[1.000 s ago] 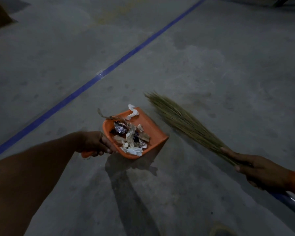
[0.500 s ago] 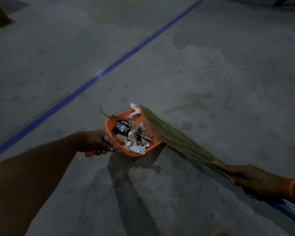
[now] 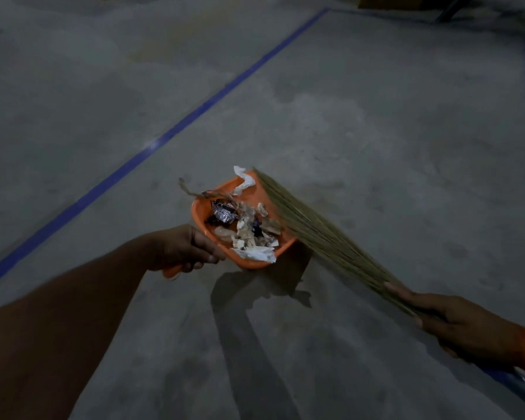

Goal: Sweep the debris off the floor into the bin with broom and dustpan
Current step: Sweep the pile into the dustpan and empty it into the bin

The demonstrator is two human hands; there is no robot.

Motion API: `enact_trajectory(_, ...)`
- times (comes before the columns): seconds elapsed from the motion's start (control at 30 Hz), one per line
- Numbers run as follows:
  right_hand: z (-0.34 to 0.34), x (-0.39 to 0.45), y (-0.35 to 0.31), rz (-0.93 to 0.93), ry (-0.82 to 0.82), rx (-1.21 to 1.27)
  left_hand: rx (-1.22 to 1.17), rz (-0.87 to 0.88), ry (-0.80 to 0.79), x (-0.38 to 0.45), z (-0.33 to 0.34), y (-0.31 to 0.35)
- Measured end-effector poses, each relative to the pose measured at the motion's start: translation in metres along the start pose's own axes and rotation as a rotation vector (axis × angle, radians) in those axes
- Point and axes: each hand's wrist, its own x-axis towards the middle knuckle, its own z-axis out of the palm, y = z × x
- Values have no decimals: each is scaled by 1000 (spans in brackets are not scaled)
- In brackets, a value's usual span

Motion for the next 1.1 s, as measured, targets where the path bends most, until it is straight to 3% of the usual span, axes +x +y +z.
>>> enact_trajectory(0.23, -58, -42, 9, 131, -21, -62, 59, 18, -46, 21, 61, 96)
enact_trajectory(0.53, -202, -195, -17, 286, 166, 126, 260, 78, -168, 2, 183, 320)
enact_trajectory(0.83, -365, -342, 17, 443, 293, 230, 343, 131, -274, 10, 355, 533)
enact_trajectory(1.1, -487, -437, 99, 510, 504, 278, 341, 252, -400, 70, 525, 676)
